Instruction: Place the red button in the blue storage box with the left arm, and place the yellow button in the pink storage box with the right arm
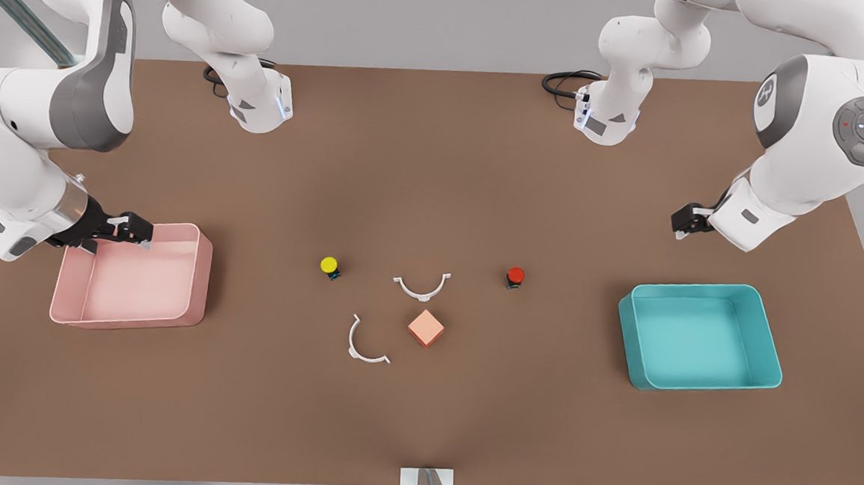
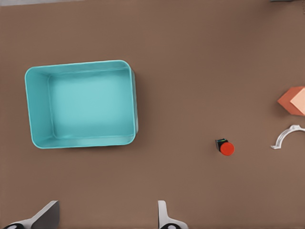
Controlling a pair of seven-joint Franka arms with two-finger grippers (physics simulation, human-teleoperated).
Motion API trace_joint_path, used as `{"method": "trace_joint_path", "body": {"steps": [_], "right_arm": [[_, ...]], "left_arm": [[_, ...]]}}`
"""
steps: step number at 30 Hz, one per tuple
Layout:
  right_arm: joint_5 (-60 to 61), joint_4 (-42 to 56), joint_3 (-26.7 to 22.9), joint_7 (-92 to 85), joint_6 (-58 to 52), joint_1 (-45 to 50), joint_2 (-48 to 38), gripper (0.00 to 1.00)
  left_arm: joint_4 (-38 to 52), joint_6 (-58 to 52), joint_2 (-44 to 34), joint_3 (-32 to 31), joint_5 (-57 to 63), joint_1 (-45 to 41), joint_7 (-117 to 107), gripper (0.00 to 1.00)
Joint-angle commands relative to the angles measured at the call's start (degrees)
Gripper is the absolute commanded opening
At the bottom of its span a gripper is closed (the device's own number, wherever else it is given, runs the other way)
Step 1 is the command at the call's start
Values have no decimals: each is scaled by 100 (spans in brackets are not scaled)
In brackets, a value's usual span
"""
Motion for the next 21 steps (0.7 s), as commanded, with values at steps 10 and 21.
{"method": "trace_joint_path", "body": {"steps": [10,21], "right_arm": [[30,-50,752,707,264,251,399,100],[3,-946,876,3511,1195,2097,1111,100]], "left_arm": [[-86,1100,978,-19,-273,-1344,-1609,100],[-1994,4502,1770,-19,-9,-2214,-4405,100]]}}
